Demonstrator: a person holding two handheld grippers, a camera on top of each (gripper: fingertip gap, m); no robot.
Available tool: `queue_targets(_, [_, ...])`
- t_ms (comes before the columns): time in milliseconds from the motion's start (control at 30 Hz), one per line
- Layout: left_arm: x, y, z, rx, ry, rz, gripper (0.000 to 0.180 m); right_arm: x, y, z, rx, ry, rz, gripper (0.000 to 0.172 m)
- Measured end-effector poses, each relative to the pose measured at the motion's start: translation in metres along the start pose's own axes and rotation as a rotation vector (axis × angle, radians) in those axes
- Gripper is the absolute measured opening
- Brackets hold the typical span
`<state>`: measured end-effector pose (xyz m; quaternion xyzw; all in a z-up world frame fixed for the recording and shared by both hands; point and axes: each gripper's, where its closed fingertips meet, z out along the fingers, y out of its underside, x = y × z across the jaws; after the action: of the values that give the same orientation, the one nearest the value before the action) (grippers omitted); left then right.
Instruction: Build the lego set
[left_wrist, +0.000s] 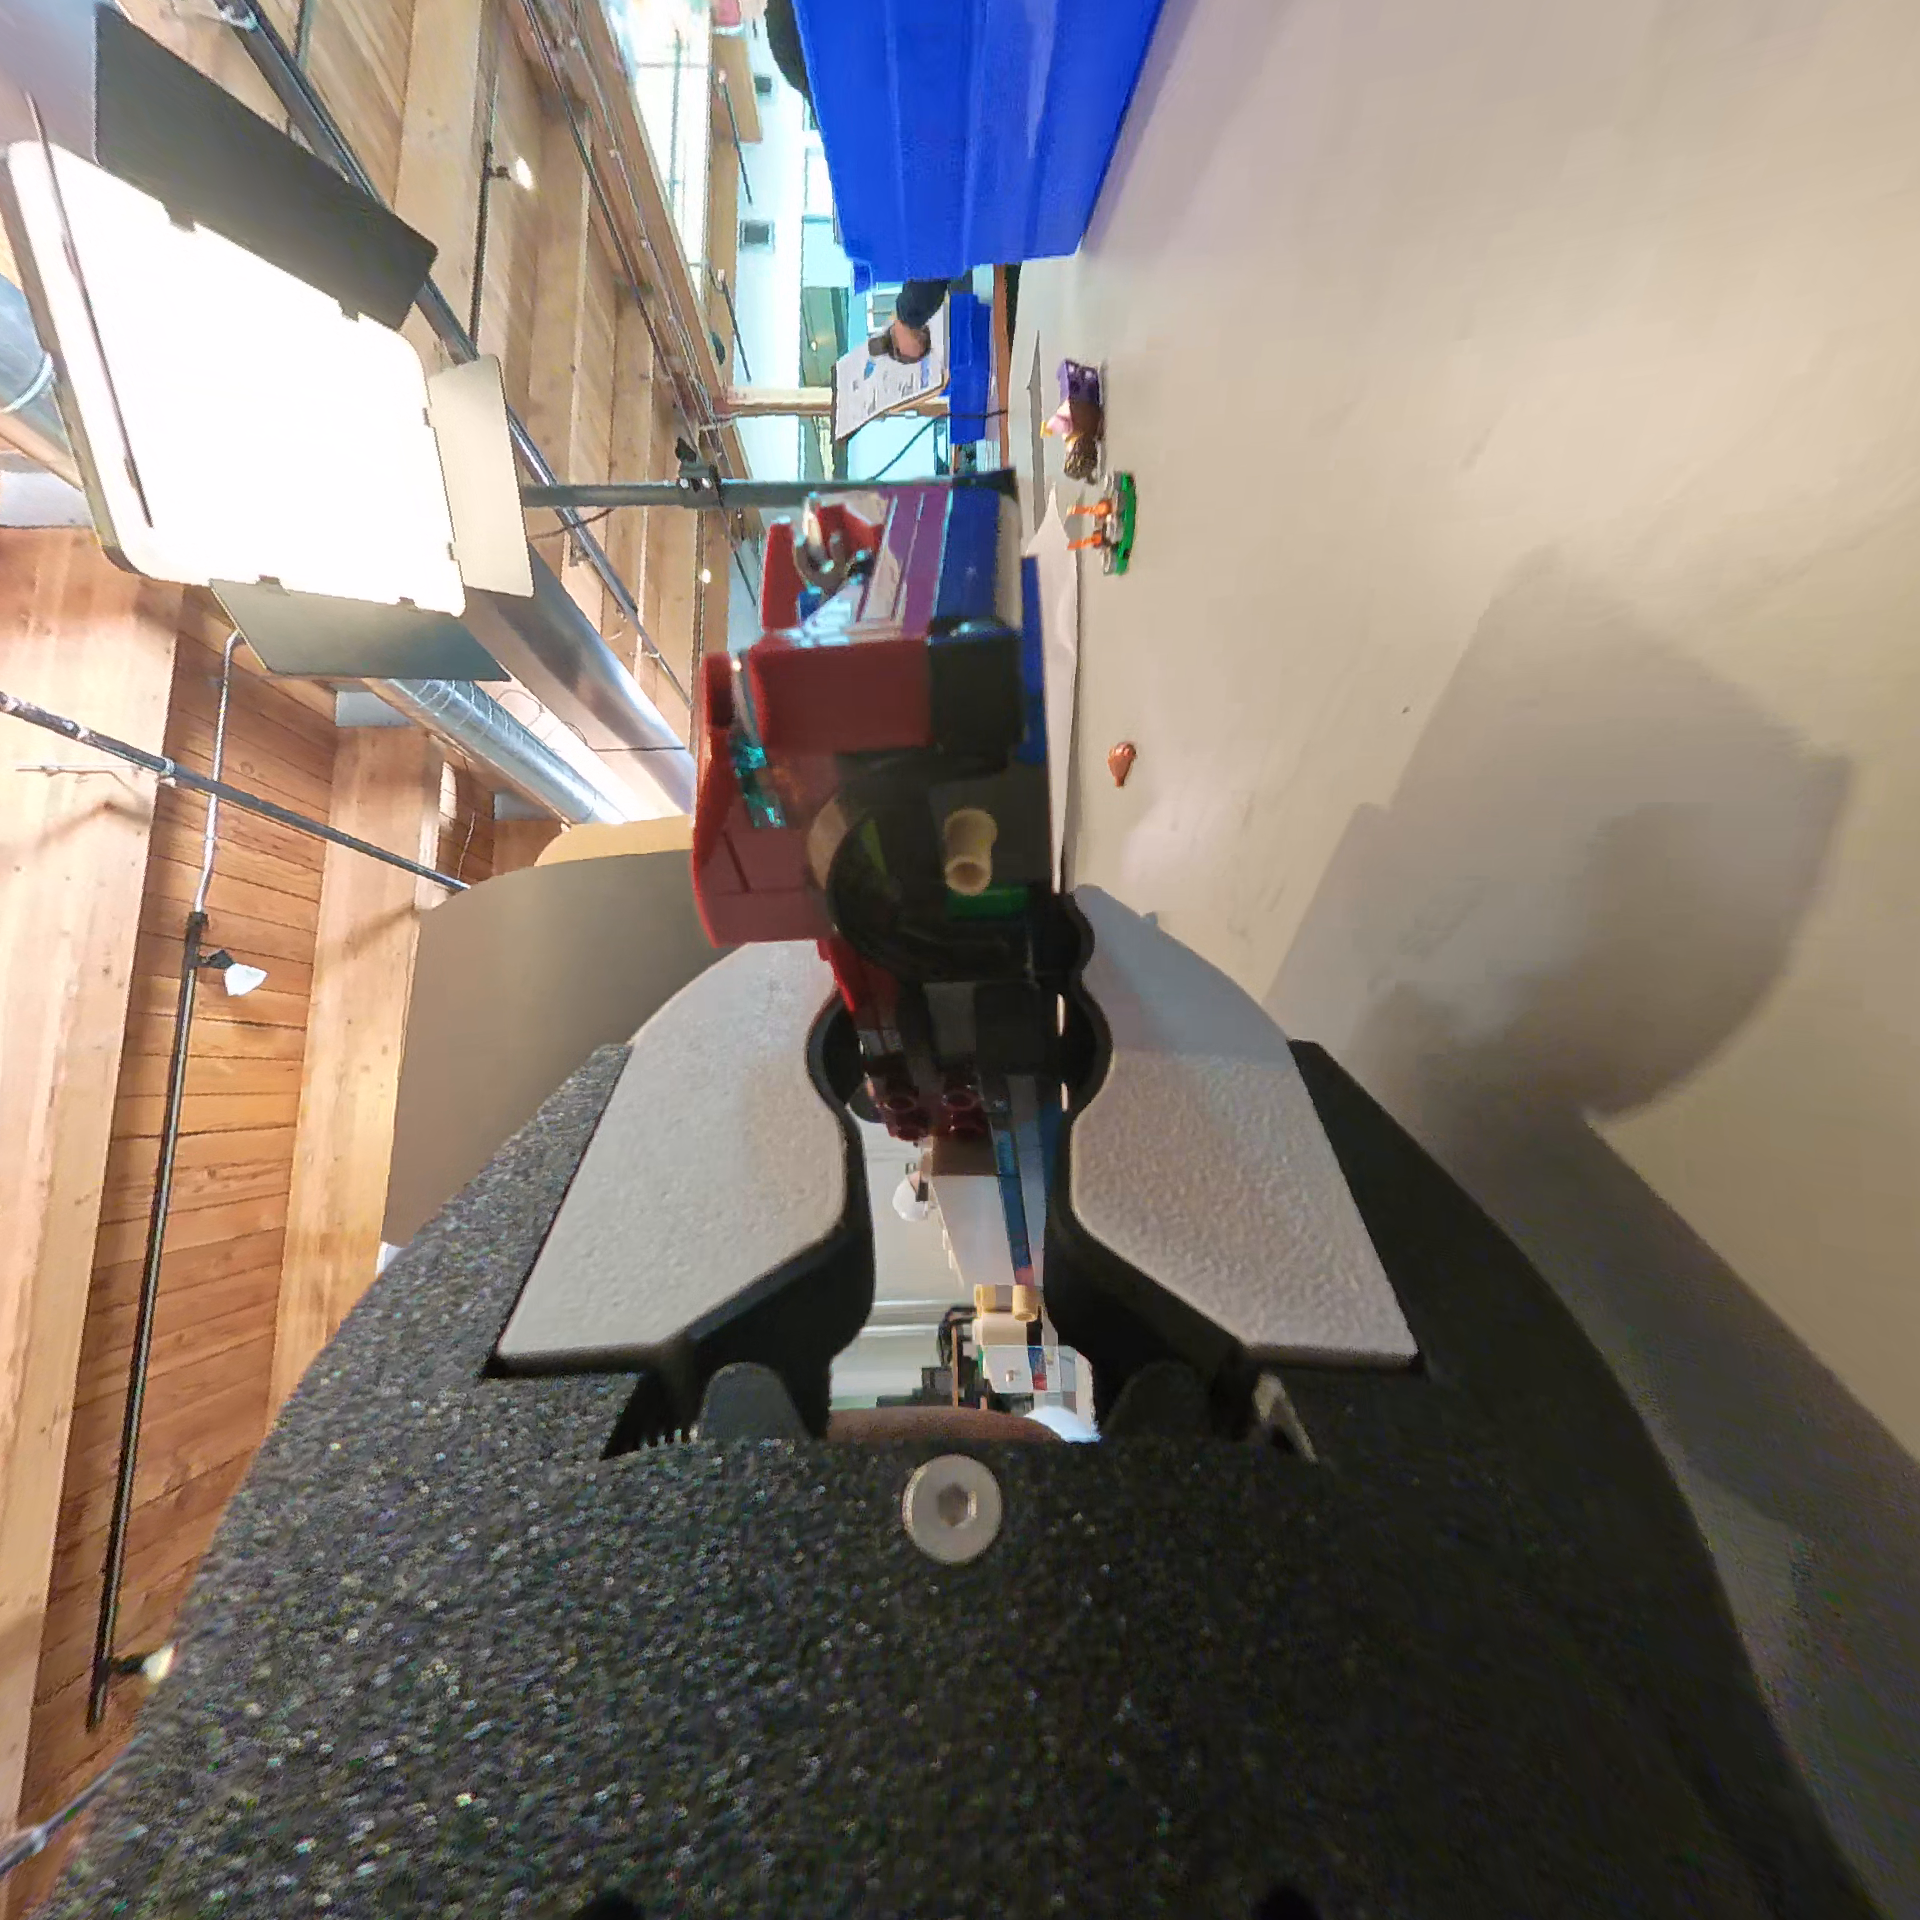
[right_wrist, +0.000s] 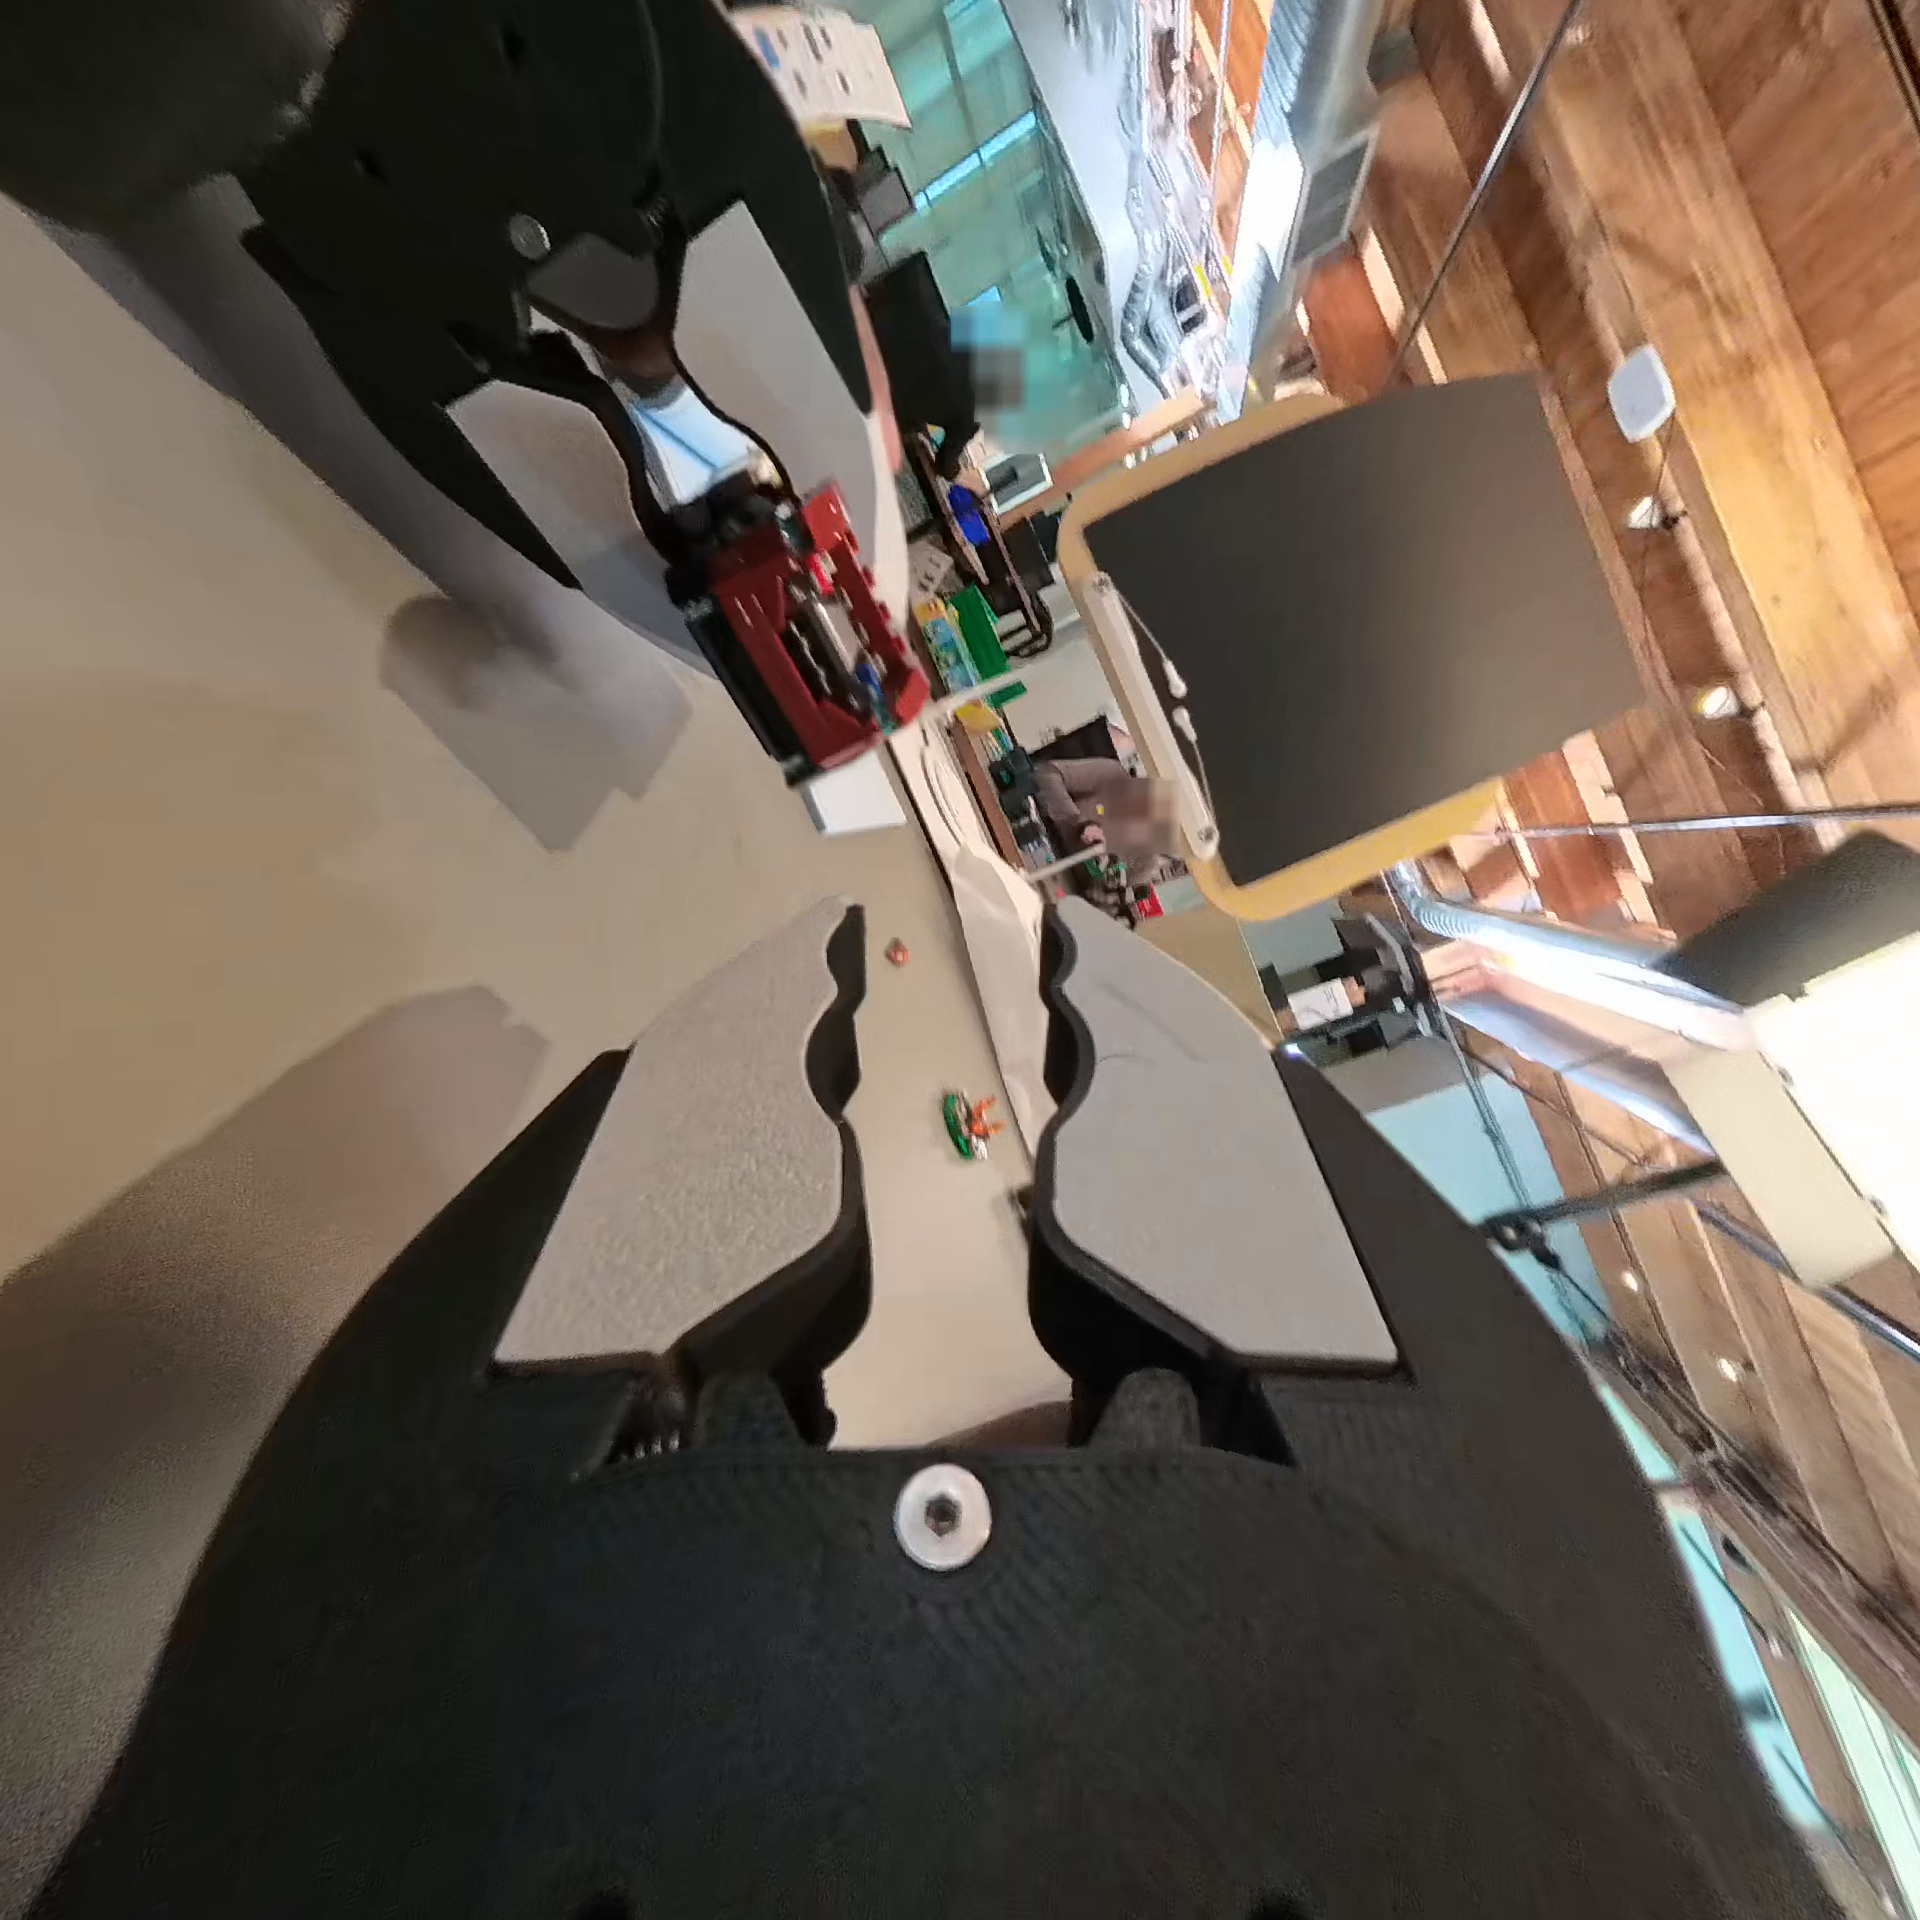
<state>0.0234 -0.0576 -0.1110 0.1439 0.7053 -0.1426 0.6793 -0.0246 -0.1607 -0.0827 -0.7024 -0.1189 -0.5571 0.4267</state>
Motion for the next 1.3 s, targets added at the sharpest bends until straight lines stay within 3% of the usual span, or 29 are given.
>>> queue_targets(200, [0.002, -0.007, 0.002, 0.023, 0.002, 0.016, 0.035, 0.044, 0.036, -0.057, -0.148, 0.024, 0.048, 0.030])
queue_targets(367, [0.001, -0.003, 0.005, 0.008, -0.017, 0.025, 0.036, 0.088, 0.096, -0.086, -0.311, -0.176, 0.107, 0.030])
queue_targets(600, [0.009, -0.002, 0.010, 0.001, 0.008, 0.068, 0.036, 0.126, 0.167, -0.078, -0.430, -0.441, 0.230, 0.030])
queue_targets(767, [0.013, 0.002, 0.012, -0.014, 0.023, 0.079, 0.035, 0.129, 0.205, -0.069, -0.488, -0.621, 0.289, 0.031])
queue_targets(1067, [0.018, 0.011, 0.018, -0.027, 0.044, 0.074, 0.036, 0.102, 0.226, -0.067, -0.490, -0.881, 0.239, 0.030])
queue_targets(1300, [0.018, 0.010, 0.020, -0.018, 0.047, 0.066, 0.036, 0.092, 0.230, -0.045, -0.433, -0.967, 0.191, 0.029])
